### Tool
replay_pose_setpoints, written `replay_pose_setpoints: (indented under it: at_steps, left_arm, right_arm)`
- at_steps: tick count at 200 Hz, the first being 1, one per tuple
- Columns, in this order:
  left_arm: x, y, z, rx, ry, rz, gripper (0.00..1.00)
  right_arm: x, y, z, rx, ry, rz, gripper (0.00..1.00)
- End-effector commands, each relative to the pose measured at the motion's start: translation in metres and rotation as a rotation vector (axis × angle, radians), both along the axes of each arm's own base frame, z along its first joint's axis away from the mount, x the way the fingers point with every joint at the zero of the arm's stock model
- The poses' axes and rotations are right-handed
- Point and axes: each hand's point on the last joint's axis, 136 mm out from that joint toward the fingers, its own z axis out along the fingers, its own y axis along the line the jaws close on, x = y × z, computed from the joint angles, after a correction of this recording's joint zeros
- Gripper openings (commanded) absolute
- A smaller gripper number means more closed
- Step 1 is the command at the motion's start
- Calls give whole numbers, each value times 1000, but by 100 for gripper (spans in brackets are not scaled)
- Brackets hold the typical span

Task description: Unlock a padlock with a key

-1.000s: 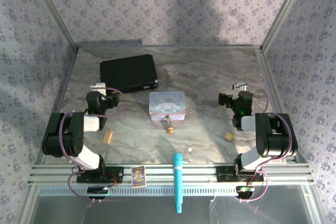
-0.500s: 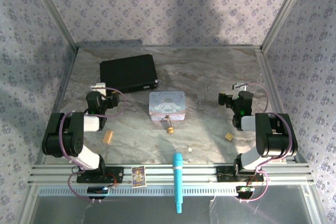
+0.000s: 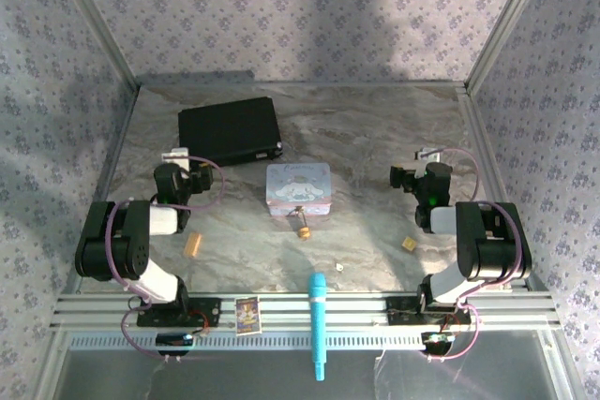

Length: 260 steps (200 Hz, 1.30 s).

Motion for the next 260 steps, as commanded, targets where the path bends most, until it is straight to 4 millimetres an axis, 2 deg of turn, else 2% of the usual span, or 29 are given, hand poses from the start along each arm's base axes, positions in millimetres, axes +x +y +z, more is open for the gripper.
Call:
replay_pose_setpoints:
  at_steps: [1,39,72,96,115,126,131,140,163,174,192,210,225,243,260]
  left_arm:
    - [9,0,16,-3,-53,-11,100]
    - [7,3,21,-2,-70,6,100]
    - [-2,6,54,3,-96,26,100]
    - [-17,14,83,-26,-152,90,100]
    - [-28,13,109,-164,-161,142,100]
    - [-35,12,120,-316,-148,200,100]
    - [-39,7,122,-382,-134,200,100]
    - [-41,-8,126,-499,-116,155,100]
    - [-53,-62,126,-773,-15,-46,100]
    - [-64,-92,124,-871,57,-144,100]
    - [-92,-133,124,-852,183,-257,100]
    - [-124,-164,123,-771,257,-326,100]
    - [-148,-190,122,-798,316,-402,100]
    - [-171,-214,113,-831,393,-458,100]
    - [-187,-228,104,-800,465,-481,100]
  right_arm:
    - [7,-1,12,-10,-39,6,99]
    - [6,3,16,-4,-49,39,99]
    - [1,9,38,-21,-69,56,99]
    - [-6,7,61,-19,-92,39,99]
    - [-14,11,85,63,-52,28,99]
    - [-23,5,92,159,26,-59,99]
    - [-28,4,95,209,63,-95,99]
    - [-36,12,101,282,98,-75,99]
    - [-59,64,119,432,108,126,99]
    - [-75,82,117,443,177,161,98]
    - [-107,111,101,393,335,210,97]
    - [-141,136,80,373,474,254,93]
    - [-167,157,64,391,556,295,87]
    - [-195,177,49,384,609,319,83]
    - [-221,183,28,360,672,302,75]
